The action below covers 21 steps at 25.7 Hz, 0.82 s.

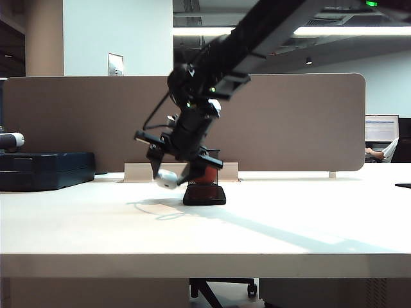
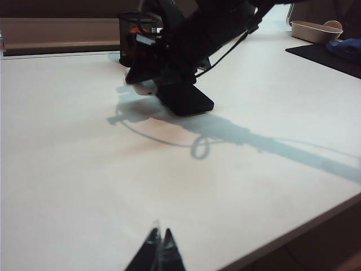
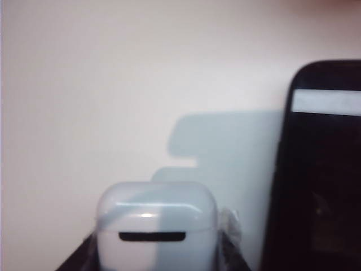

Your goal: Find the wireless headphone case on the desktop and place it on the left side of the phone.

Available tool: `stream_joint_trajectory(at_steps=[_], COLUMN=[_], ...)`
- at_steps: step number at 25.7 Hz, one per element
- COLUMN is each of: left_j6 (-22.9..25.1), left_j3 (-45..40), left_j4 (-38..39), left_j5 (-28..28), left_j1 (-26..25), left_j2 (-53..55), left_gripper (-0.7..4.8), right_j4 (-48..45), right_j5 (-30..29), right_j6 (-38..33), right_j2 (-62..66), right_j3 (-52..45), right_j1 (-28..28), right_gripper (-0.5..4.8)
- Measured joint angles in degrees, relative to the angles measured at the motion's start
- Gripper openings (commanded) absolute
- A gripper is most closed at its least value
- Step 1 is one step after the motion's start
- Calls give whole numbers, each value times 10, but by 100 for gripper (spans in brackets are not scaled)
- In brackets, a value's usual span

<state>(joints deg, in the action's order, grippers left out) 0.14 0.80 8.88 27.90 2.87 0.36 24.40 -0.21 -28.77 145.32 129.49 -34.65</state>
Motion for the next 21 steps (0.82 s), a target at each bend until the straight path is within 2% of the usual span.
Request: stream_joint_trajectory(at_steps=[21], left_j6=[0], left_j3=[0], left_j4=[0], left_j5=[0], left_j1=[0], left_j2=[0], left_gripper=[-5], right_j4=[-21], right_j5=[-16], right_j6=[0], right_j2=[15], right_j3=[0], right_j1=[2], right_gripper=[206])
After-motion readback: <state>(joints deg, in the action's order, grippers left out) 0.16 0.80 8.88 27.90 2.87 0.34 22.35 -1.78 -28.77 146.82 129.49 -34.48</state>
